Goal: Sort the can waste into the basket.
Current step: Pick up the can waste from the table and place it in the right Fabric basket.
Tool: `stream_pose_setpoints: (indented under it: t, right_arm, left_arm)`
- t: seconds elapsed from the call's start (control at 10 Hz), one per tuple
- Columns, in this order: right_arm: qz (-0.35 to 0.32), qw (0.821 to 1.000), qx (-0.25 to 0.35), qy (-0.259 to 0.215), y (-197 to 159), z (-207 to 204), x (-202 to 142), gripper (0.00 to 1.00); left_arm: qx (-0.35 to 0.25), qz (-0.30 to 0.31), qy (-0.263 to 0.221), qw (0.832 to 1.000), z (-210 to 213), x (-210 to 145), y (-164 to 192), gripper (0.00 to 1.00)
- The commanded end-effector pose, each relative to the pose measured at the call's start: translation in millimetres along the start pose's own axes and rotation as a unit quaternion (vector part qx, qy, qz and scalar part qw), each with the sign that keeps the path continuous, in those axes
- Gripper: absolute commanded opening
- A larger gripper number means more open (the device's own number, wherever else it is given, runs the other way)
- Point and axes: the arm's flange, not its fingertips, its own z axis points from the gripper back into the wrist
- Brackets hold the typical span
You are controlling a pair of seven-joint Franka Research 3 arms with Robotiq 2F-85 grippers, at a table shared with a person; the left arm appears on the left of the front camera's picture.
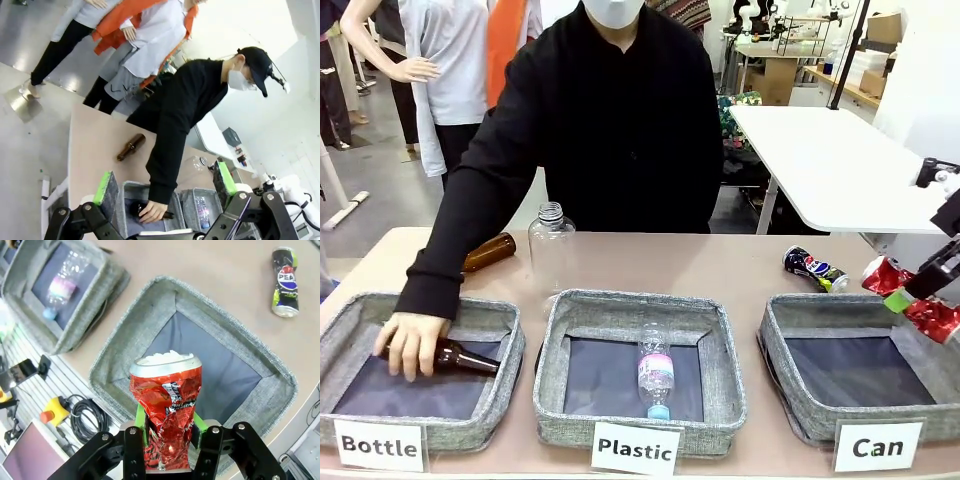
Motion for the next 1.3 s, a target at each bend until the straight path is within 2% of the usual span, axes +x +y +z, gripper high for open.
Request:
stream_pose_setpoints:
  t: [0.0, 0.1, 0.2, 0.4, 0.8, 0.9, 1.0, 1.1, 1.2]
  right_arm:
    - [0.013, 1.000, 0.000, -0.011, -3, -6, 1, 0.00]
    - [0.012, 1.000, -0.004, -0.007, -4, -7, 1, 0.00]
    - [0.010, 1.000, -0.007, -0.004, -4, -6, 1, 0.79]
    - [0.012, 1.000, -0.014, 0.005, -5, -8, 1, 1.00]
    - [-0.003, 1.000, -0.007, 0.001, -8, -11, 4, 1.00]
    - [-0.019, 1.000, 0.005, -0.005, -9, -11, 5, 1.00]
    - [-0.069, 0.996, 0.047, -0.018, -10, -6, 5, 1.00]
    - [-0.178, 0.974, 0.131, -0.053, -13, 4, 4, 1.00]
    - [-0.230, 0.944, 0.214, -0.099, -15, 15, 0, 1.00]
  left_arm:
    - [-0.005, 0.022, -0.010, 1.000, -17, 0, 11, 1.00]
    - [-0.007, 0.027, -0.002, 1.000, -23, -6, 10, 1.00]
    - [-0.007, 0.028, 0.003, 1.000, -28, -10, 7, 1.00]
    - [-0.012, 0.025, 0.023, 0.999, -45, -17, 1, 1.00]
    - [-0.032, 0.025, 0.083, 0.996, -89, -52, -20, 1.00]
    - [-0.049, 0.027, 0.114, 0.992, -107, -68, -31, 1.00]
    - [-0.076, 0.047, 0.146, 0.985, -126, -83, -46, 1.00]
    - [-0.100, 0.068, 0.178, 0.977, -151, -97, -61, 1.00]
    - [-0.105, 0.081, 0.187, 0.973, -174, -108, -70, 1.00]
